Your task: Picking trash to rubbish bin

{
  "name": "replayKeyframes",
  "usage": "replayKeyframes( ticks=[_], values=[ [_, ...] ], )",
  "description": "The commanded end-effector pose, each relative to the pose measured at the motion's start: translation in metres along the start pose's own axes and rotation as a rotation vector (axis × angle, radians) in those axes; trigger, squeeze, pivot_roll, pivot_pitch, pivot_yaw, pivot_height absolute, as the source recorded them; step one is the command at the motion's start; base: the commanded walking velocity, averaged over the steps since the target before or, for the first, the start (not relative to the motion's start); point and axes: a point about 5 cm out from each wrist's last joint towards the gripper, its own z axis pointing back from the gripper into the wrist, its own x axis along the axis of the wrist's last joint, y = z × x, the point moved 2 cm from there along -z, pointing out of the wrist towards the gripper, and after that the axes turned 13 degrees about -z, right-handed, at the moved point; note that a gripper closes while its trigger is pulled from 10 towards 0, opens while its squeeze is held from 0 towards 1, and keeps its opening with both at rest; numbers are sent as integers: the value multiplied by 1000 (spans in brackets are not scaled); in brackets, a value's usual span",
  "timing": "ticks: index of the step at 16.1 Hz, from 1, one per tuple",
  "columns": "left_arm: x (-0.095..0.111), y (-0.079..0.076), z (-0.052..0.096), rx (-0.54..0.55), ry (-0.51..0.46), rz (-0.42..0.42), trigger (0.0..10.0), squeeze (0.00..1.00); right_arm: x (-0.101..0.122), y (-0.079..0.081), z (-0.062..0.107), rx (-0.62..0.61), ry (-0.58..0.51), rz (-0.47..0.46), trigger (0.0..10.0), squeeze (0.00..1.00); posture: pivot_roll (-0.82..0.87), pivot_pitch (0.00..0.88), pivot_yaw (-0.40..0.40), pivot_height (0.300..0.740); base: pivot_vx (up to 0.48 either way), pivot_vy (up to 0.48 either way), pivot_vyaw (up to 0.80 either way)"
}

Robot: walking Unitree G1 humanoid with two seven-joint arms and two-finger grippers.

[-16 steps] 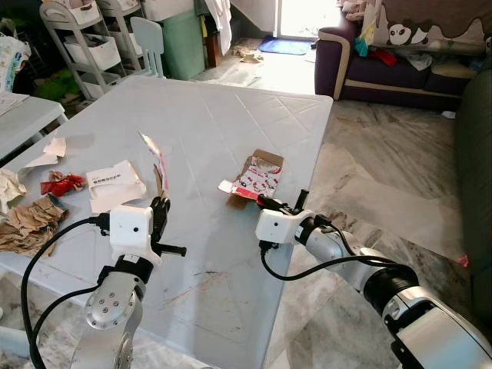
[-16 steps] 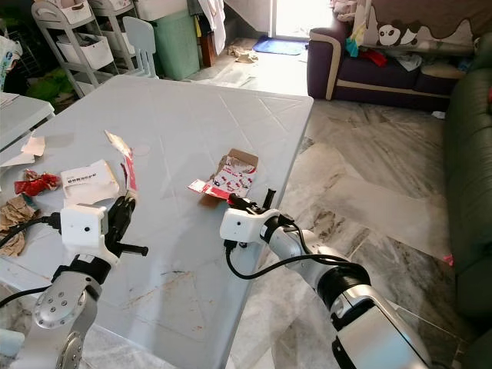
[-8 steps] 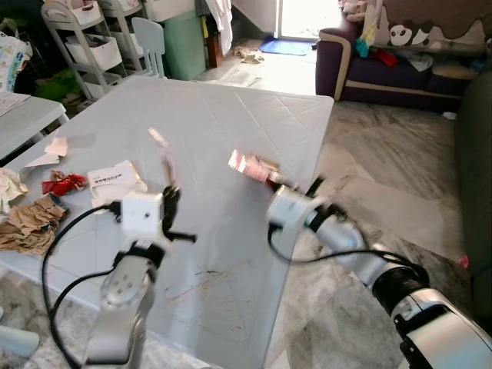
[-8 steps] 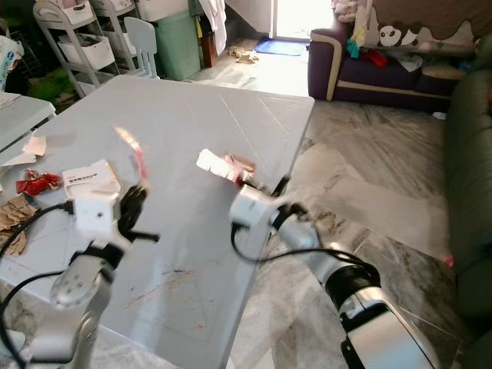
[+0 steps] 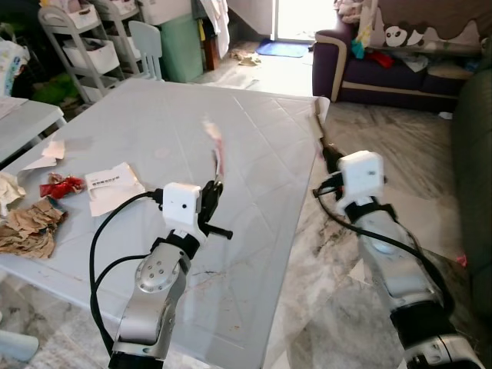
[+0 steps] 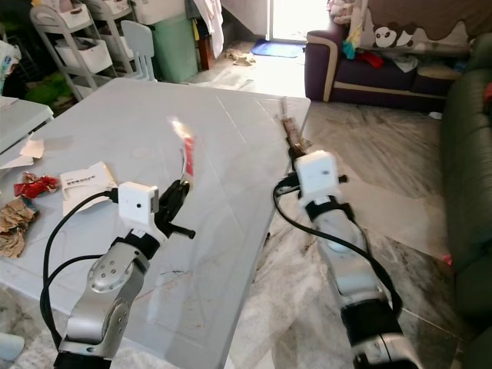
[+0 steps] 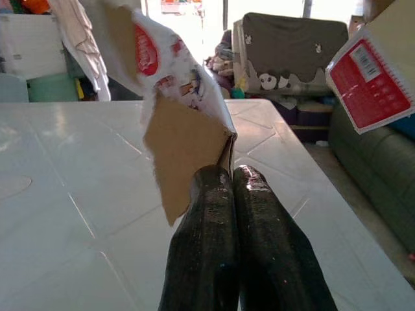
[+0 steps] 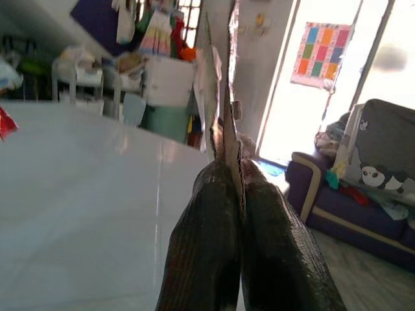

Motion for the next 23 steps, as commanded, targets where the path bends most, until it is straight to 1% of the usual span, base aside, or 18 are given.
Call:
replayKeyframes(
  ticks=[1, 2, 3, 4, 5, 10, 23],
  values=[
    [3, 7, -2, 30, -12, -17, 10000, 0, 10, -1, 2, -5, -24, -18, 1059, 0, -48, 0, 71, 740, 0, 0, 0],
    [4, 11, -4, 55, -9, -30, 10000, 0, 13, -2, 8, -11, -30, -22, 1882, 0, -56, 0, 72, 740, 0, 0, 0],
    [4, 16, -5, 84, -2, -49, 10000, 0, 16, -3, 12, -16, -31, -32, 2078, 0, -60, 0, 72, 740, 0, 0, 0],
    [4, 21, -6, 115, 10, -66, 10000, 0, 17, -6, 15, -29, -31, -39, 2824, 0, -65, 0, 73, 740, 0, 0, 0],
    [0, 29, -7, 167, 41, -80, 10000, 0, 20, -12, 22, -54, -6, -61, 10000, 0, -68, 0, 72, 740, 0, 0, 0],
    [0, 24, -10, 154, 31, -79, 10000, 0, 24, -9, 25, -58, 51, -92, 10000, 0, -67, 0, 68, 740, 0, 0, 0],
    [-4, 22, -11, 144, 44, -80, 10000, 0, 25, -9, 26, -71, 94, -114, 10000, 0, -65, 0, 66, 740, 0, 0, 0]
  ],
)
